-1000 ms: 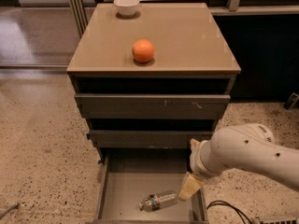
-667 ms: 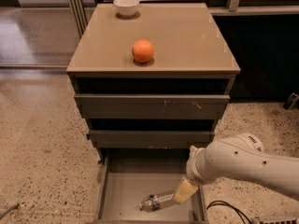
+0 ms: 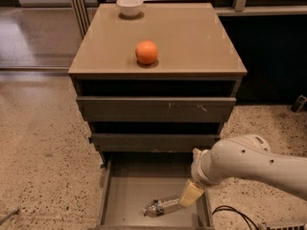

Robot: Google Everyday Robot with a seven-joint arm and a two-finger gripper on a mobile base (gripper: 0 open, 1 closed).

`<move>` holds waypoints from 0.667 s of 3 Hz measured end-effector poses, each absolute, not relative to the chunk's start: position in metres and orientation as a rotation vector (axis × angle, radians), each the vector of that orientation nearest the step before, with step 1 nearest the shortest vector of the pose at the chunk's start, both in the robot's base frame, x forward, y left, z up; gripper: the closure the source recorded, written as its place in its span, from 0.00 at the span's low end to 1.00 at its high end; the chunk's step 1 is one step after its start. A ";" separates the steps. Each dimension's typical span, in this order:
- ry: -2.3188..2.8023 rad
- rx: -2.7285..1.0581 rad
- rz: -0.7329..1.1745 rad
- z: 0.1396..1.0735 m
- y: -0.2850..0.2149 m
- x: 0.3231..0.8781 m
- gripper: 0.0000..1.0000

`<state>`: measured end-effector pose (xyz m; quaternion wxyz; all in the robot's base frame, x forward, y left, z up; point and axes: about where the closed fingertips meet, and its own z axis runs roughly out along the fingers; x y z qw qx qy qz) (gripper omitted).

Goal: Pick water bottle from bottom drawer and place on counter

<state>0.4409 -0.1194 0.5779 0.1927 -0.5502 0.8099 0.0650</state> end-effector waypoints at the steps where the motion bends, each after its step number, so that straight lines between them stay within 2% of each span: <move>1: 2.216 -1.666 0.309 0.560 -0.110 0.454 0.00; 2: 2.182 -1.776 0.426 0.531 -0.103 0.455 0.00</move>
Offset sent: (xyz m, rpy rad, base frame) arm 0.0186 0.0211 -0.0721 0.0886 0.2078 0.2918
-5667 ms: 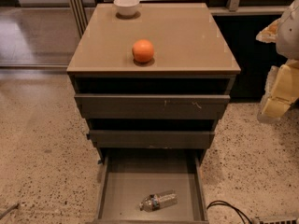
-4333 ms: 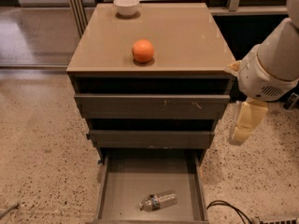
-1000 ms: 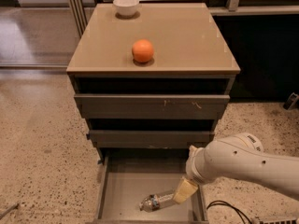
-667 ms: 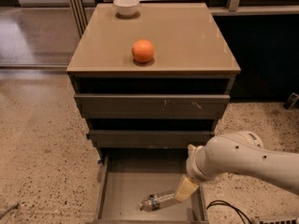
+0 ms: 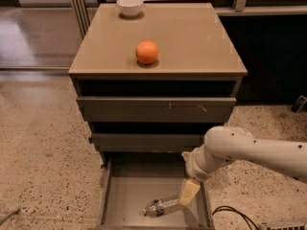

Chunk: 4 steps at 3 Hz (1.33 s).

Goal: Pick water bottle from bottom drawer and place on counter

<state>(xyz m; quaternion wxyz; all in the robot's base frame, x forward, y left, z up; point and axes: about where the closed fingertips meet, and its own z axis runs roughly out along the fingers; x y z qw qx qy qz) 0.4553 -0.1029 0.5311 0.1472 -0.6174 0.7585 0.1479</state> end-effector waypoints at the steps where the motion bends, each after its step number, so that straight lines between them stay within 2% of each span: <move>1: 2.182 -1.776 0.426 0.531 -0.103 0.455 0.00; 2: 2.191 -1.768 0.481 0.506 -0.103 0.454 0.00; 3: 2.221 -1.701 0.605 0.432 -0.102 0.449 0.00; 4: 2.221 -1.701 0.605 0.432 -0.102 0.449 0.00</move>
Offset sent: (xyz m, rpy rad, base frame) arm -0.0008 -0.0026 -0.0653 0.0629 0.0828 -0.0070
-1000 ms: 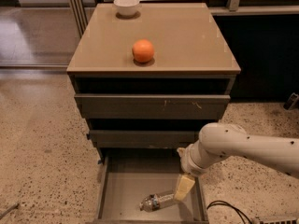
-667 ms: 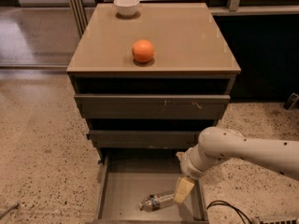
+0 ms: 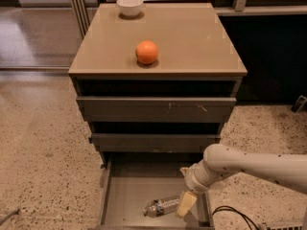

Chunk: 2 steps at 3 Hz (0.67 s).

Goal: Pick water bottle from bottom drawer and place on counter

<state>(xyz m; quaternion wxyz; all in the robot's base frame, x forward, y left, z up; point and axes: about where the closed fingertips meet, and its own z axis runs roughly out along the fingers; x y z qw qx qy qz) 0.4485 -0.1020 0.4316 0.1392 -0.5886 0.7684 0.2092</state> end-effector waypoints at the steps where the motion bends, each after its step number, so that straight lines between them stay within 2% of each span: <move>1: 2.249 -1.712 0.591 0.408 -0.102 0.450 0.00; 2: 2.289 -1.709 0.549 0.379 -0.103 0.455 0.00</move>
Offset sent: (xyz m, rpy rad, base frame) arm 0.0181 -0.0036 -0.0852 -0.1149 0.0032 -0.0524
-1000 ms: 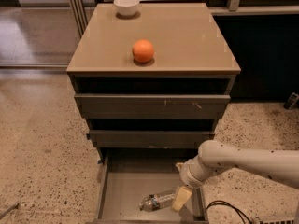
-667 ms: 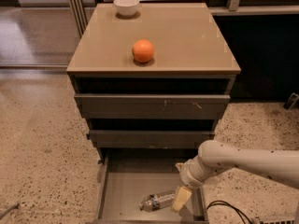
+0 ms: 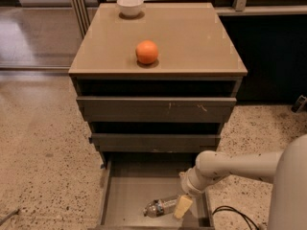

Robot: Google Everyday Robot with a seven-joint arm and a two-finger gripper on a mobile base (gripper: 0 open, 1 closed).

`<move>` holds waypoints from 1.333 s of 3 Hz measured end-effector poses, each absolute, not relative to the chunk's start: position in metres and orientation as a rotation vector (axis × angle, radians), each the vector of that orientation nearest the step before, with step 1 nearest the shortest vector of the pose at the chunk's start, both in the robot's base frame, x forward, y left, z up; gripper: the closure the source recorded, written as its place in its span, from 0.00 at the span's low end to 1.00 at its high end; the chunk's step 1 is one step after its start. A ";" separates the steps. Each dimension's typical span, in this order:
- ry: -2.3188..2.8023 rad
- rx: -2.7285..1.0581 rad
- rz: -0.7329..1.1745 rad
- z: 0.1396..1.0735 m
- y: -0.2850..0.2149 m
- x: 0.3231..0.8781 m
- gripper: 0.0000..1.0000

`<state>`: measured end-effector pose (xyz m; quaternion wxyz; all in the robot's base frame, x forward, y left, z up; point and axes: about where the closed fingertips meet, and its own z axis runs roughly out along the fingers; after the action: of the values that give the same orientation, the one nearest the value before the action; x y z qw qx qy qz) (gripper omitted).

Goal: Pick water bottle from bottom drawer and place on counter

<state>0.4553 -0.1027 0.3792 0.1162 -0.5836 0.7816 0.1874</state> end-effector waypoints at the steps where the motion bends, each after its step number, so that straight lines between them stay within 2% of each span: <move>1: 2.315 -1.729 0.527 0.349 -0.098 0.462 0.00; 4: 2.323 -1.698 0.613 0.316 -0.094 0.466 0.00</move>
Offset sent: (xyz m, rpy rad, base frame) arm 0.0162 0.0114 -0.0693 0.0785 0.0386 -0.0238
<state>0.4659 -0.0944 0.3163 0.0997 -0.5743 0.7857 0.2074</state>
